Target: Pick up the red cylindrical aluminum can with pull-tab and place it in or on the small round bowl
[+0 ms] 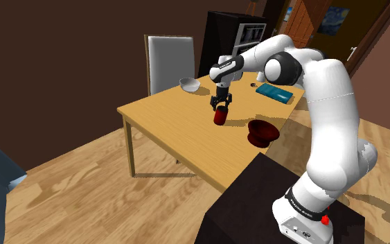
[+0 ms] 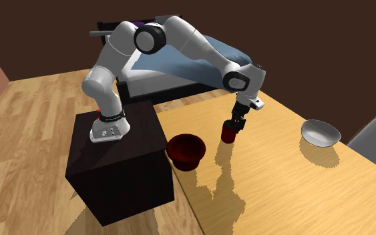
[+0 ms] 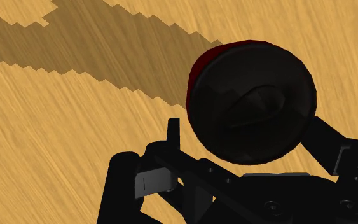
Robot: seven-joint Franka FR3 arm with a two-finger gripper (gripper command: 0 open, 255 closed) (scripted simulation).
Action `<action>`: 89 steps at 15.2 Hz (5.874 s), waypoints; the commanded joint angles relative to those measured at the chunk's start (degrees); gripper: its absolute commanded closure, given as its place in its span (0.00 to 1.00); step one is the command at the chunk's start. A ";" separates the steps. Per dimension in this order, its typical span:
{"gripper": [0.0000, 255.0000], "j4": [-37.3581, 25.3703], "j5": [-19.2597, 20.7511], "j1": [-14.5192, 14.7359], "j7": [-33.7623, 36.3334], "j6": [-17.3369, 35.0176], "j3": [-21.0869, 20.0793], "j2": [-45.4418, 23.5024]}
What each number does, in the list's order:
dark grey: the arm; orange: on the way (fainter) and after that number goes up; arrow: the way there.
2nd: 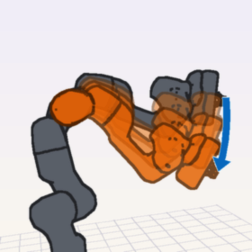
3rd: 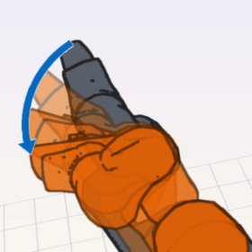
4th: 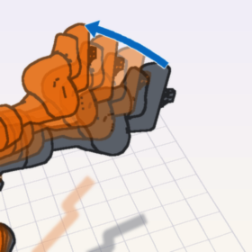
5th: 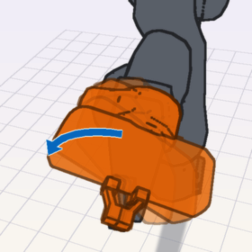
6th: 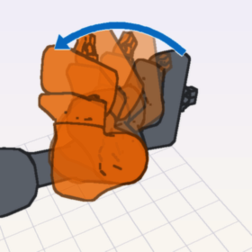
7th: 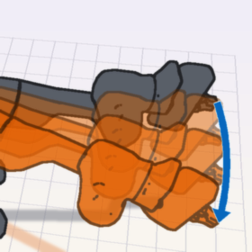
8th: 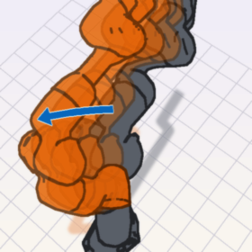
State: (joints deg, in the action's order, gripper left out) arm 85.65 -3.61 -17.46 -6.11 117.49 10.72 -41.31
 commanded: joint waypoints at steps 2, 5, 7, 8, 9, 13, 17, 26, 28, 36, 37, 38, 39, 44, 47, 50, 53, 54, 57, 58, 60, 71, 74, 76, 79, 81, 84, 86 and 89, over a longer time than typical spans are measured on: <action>0.00 0.51 -0.01 0.03 -0.01 0.47 0.00 0.08; 0.00 0.51 -0.01 0.03 -0.01 0.47 0.00 0.08; 0.00 0.50 -0.01 0.02 -0.01 0.45 0.00 0.07; 1.00 0.50 -0.01 0.02 -0.01 0.45 0.00 0.07; 1.00 0.50 -0.01 0.02 -0.01 0.45 0.00 0.07; 1.00 0.46 -0.01 0.02 -0.01 0.44 -0.01 0.04; 1.00 0.51 -0.01 0.03 -0.01 0.47 0.00 0.08; 1.00 -0.59 0.53 0.29 0.02 -4.33 0.41 3.79; 1.00 -0.98 0.64 0.33 0.03 -5.44 0.49 4.53; 1.00 -3.26 1.04 0.44 0.02 -10.20 0.78 7.04; 1.00 -3.62 1.09 0.45 0.01 -10.82 0.81 7.31; 1.00 -3.99 1.13 0.46 0.01 -11.45 0.84 7.56; 1.00 -4.38 1.17 0.46 0.00 -12.08 0.86 7.81; 1.00 -6.58 1.36 0.45 -0.04 -15.33 0.99 8.88; 1.00 -8.13 1.45 0.42 -0.07 -17.36 1.06 9.37; 1.00 -9.37 1.50 0.39 -0.10 -18.89 1.10 9.66; 1.00 0.66 2.60 0.04 -1.71 -15.48 2.07 16.43; 1.00 3.60 3.00 -0.12 -2.25 -14.55 2.40 18.50; 1.00 11.54 4.28 -0.75 -3.86 -12.21 3.46 24.32; 1.00 13.94 4.74 -1.01 -4.40 -11.57 3.83 26.16; 1.00 18.44 5.73 -1.58 -5.49 -10.45 4.60 29.72; 1.00 37.55 12.69 -6.35 -12.29 -7.62 9.68 47.50; 1.00 39.05 12.56 -6.42 -12.26 -5.30 9.81 46.66; 1.00 40.00 12.45 -6.45 -12.25 -3.75 9.90 46.03; 1.00 41.32 12.25 -6.50 -12.26 -1.42 10.03 44.98; 1.00 42.15 12.09 -6.54 -12.29 0.14 10.11 44.22; 1.00 43.29 11.81 -6.59 -12.36 2.48 10.22 42.98; 1.00 44.00 11.59 -6.63 -12.43 4.04 10.28 42.09; 1.00 44.96 11.20 -6.69 -12.57 6.38 10.35 40.65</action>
State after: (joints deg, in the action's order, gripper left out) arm 130.42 7.78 -24.15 -18.63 123.06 21.07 -0.08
